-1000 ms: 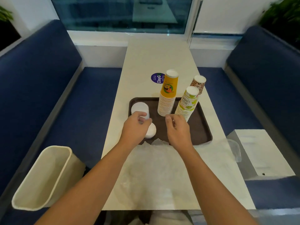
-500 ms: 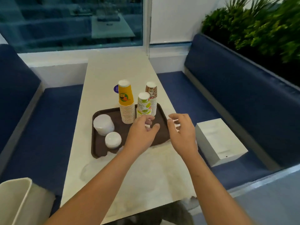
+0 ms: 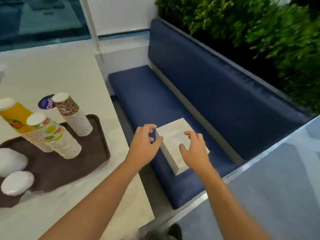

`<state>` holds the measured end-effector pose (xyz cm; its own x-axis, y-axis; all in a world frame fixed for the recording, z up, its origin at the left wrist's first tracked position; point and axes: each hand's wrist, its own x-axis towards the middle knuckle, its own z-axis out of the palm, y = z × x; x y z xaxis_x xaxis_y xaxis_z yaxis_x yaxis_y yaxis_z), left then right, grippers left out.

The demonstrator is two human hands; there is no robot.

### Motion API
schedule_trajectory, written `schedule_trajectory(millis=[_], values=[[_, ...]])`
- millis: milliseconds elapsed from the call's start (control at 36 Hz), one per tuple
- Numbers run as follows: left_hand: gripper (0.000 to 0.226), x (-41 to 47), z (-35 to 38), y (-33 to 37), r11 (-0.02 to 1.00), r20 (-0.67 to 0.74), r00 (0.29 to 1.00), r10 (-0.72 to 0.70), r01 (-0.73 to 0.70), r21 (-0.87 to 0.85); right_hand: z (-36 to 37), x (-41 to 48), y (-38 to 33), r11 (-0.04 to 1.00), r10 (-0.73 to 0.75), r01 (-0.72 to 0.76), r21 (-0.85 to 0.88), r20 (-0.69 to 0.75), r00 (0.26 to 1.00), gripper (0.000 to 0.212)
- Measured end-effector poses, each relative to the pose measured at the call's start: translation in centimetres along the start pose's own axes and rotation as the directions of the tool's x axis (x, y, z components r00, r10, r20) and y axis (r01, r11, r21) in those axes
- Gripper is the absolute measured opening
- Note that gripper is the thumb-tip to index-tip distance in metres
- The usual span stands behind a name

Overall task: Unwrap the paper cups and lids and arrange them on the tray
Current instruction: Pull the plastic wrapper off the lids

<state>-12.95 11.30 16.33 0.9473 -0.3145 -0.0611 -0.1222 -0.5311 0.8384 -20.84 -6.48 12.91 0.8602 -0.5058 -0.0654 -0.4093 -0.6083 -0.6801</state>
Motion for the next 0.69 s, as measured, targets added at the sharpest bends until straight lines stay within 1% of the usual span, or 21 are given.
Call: schedule_trajectory(millis=[56,194,306,389,472,556,611,694], values=[[0.041,1.4,3.1,0.6,0.999,0.038,0.999,-0.035,0.034,0.023,-1.4,2.1,3.7,0.997,0.07,-0.07,-0.025,0.036,0.997,0.046],[0.047,4.4,9.3,-0.6,0.988,0.143,0.989,-0.046,0.024,0.154,-3.0,6.3,11.6,0.982,0.177,-0.165,-0.091,0.139,0.974,0.05],[0.051,6.6,12.3,-2.7,0.959,0.225,0.972,-0.063,-0.004,0.283,-2.0,8.6,15.3,0.969,0.23,-0.208,-0.132,0.184,0.956,0.053],[0.052,8.2,14.7,-4.9,0.932,0.282,0.956,-0.083,-0.025,0.361,-0.2,10.3,17.6,0.96,0.26,-0.226,-0.167,0.221,0.94,0.056],[0.056,9.4,16.7,-7.2,0.894,0.308,0.944,-0.115,-0.036,0.447,2.3,11.9,19.2,0.956,0.266,-0.222,-0.19,0.246,0.932,0.058],[0.06,10.3,18.5,-9.8,0.841,0.297,0.932,-0.209,0.016,0.541,5.8,13.6,20.3,0.964,0.249,-0.206,-0.169,0.297,0.922,0.057],[0.065,10.8,19.5,-11.3,0.826,0.288,0.917,-0.274,0.071,0.559,8.5,14.7,20.6,0.969,0.242,-0.207,-0.136,0.338,0.909,0.056],[0.066,11.0,20.7,-13.1,0.833,0.293,0.91,-0.292,0.091,0.546,12.4,16.0,20.8,0.97,0.244,-0.222,-0.101,0.396,0.885,0.06]])
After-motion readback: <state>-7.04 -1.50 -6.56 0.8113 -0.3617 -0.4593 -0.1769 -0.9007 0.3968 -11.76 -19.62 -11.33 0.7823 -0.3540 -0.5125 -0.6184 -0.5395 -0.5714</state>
